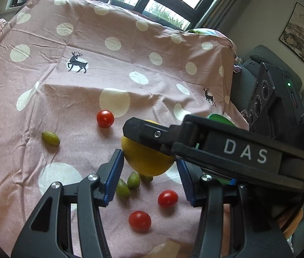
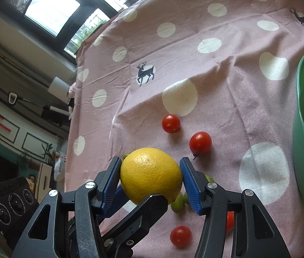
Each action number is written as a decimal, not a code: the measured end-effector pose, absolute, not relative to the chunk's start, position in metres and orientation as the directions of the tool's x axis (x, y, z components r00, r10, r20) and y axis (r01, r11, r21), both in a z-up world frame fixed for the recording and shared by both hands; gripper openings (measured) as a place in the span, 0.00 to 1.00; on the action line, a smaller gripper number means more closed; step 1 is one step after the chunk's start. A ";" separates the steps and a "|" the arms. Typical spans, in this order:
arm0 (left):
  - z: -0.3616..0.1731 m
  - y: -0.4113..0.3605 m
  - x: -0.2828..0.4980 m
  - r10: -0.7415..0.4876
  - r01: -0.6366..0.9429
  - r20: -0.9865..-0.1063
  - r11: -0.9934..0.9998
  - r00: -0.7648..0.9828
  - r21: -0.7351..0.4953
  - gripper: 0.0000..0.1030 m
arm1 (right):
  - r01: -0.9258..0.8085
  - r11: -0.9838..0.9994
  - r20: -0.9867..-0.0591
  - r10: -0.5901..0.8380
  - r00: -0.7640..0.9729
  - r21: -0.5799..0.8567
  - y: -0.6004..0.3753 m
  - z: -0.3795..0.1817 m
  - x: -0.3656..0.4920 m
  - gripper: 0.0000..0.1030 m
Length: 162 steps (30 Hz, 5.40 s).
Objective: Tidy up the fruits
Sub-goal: 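Lift the lemon with the right gripper and carry it over the green bowl, then lower the lemon into the bowl and open the right gripper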
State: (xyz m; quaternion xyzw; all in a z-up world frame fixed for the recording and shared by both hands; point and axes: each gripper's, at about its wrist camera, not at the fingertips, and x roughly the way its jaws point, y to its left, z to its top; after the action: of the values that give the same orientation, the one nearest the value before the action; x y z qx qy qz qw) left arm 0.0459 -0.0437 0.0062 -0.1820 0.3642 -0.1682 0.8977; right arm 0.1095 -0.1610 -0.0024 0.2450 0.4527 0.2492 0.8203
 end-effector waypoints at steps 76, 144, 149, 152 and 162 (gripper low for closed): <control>0.056 -0.158 0.049 -0.603 0.525 -0.516 0.794 0.609 -0.308 0.49 | -0.038 0.720 -0.465 0.487 0.739 0.693 -0.281 0.032 0.059 0.56; 0.010 -0.209 0.076 -0.712 0.575 -0.556 0.690 0.429 -0.439 0.48 | 0.254 0.736 -0.637 0.298 0.711 0.627 -0.339 -0.007 0.064 0.56; 0.009 -0.208 0.076 -0.712 0.573 -0.556 0.690 0.429 -0.443 0.48 | 0.258 0.741 -0.643 0.290 0.709 0.619 -0.339 -0.007 0.065 0.56; 0.009 -0.208 0.076 -0.714 0.572 -0.555 0.689 0.428 -0.445 0.48 | 0.259 0.741 -0.643 0.289 0.709 0.619 -0.338 -0.007 0.065 0.56; 0.007 -0.207 0.078 -0.715 0.564 -0.554 0.689 0.427 -0.454 0.48 | 0.267 0.738 -0.643 0.284 0.711 0.620 -0.341 -0.009 0.066 0.56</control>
State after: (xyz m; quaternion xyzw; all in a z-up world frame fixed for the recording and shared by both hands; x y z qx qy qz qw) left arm 0.0780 -0.2072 0.0074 -0.1001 0.3757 -0.3812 0.8388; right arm 0.0659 -0.3415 -0.0094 0.3622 0.3799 0.0051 0.8512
